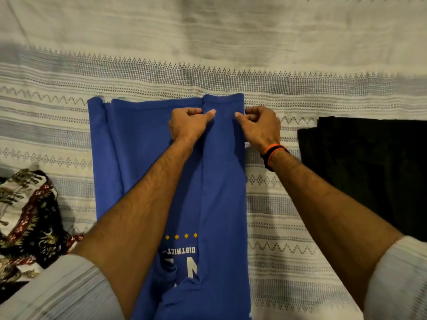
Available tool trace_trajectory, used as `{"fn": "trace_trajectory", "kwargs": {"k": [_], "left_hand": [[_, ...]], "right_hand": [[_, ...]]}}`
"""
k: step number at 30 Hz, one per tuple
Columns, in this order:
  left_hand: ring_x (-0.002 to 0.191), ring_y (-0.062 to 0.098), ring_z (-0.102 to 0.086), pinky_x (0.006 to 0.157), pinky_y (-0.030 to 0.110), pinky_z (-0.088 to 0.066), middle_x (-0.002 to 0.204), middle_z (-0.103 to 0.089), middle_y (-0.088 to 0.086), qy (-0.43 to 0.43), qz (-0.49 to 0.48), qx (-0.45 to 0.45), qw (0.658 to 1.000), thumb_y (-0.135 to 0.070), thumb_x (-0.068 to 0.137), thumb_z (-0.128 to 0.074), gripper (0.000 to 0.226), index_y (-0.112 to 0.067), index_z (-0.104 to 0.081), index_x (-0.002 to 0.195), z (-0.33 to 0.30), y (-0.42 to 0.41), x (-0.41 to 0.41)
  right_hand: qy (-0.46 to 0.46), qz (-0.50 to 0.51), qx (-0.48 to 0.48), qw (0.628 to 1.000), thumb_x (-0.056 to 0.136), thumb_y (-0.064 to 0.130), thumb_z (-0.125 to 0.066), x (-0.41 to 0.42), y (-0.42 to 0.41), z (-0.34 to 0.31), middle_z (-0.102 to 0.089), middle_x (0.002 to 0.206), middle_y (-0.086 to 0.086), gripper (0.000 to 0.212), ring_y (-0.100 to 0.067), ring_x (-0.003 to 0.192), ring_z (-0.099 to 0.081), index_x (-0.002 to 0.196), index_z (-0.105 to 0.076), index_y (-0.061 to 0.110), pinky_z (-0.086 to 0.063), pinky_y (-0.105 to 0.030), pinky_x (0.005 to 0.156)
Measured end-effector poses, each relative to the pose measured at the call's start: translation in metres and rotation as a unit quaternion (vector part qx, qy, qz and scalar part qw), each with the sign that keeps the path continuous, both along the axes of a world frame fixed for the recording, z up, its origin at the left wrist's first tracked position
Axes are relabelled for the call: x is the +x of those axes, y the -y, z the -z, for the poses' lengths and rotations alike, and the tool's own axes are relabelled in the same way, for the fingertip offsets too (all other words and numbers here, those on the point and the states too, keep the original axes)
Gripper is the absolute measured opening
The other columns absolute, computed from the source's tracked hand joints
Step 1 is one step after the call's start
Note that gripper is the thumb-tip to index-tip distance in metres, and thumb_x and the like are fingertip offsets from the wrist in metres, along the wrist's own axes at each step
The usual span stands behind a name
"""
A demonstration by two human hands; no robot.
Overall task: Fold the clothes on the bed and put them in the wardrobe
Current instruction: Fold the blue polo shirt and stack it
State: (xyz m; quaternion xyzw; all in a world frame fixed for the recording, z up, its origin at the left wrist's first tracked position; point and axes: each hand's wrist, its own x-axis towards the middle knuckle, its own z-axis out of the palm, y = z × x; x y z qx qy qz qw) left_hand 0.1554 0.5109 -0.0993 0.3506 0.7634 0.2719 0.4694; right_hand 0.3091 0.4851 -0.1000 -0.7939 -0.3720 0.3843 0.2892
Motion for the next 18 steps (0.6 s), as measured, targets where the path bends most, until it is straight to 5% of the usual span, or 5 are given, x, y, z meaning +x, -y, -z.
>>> {"fn": "trace_trajectory", "kwargs": {"k": [3, 8, 12, 18], "left_hand": [[0.085, 0.021, -0.073, 0.081, 0.041, -0.061, 0.084, -0.075, 0.004, 0.042, -0.006, -0.003, 0.999, -0.031, 0.061, -0.087, 0.022, -0.022, -0.070, 0.073, 0.004, -0.021, -0.006], [0.082, 0.016, -0.073, 0.081, 0.040, -0.060, 0.080, -0.075, -0.001, 0.026, -0.034, 0.047, 0.998, -0.023, 0.066, -0.077, 0.007, -0.025, -0.072, 0.070, 0.011, -0.032, -0.025], [0.079, 0.021, -0.074, 0.076, 0.043, -0.061, 0.078, -0.075, 0.004, 0.056, -0.031, 0.027, 0.998, -0.036, 0.052, -0.083, 0.032, -0.020, -0.070, 0.076, 0.019, -0.032, -0.032], [0.076, 0.010, -0.067, 0.081, 0.033, -0.057, 0.074, -0.066, -0.012, -0.108, 0.003, 0.133, 0.985, -0.018, 0.074, -0.077, 0.029, -0.015, -0.062, 0.099, 0.007, -0.024, -0.029]], "right_hand": [[-0.038, -0.008, -0.007, 0.999, 0.083, 0.028, -0.077, 0.002, -0.022, 0.001, -0.073, 0.090, 0.002, 0.025, -0.013, 0.087, -0.070, 0.102, -0.072, 0.013, -0.060, -0.037, 0.083], [-0.038, -0.031, 0.021, 0.999, 0.079, 0.024, -0.081, -0.001, -0.036, 0.004, -0.073, 0.084, 0.006, 0.022, -0.009, 0.081, -0.071, 0.097, -0.069, 0.019, -0.061, -0.034, 0.075], [0.012, -0.047, 0.003, 0.999, 0.073, 0.038, -0.084, -0.003, -0.040, 0.008, -0.069, 0.079, 0.011, 0.031, -0.009, 0.080, -0.069, 0.094, -0.067, 0.022, -0.060, -0.035, 0.075], [0.065, -0.036, 0.065, 0.995, 0.072, 0.033, -0.086, -0.008, -0.038, 0.013, -0.065, 0.086, 0.007, 0.042, -0.008, 0.082, -0.064, 0.103, -0.064, 0.015, -0.055, -0.027, 0.079]]}}
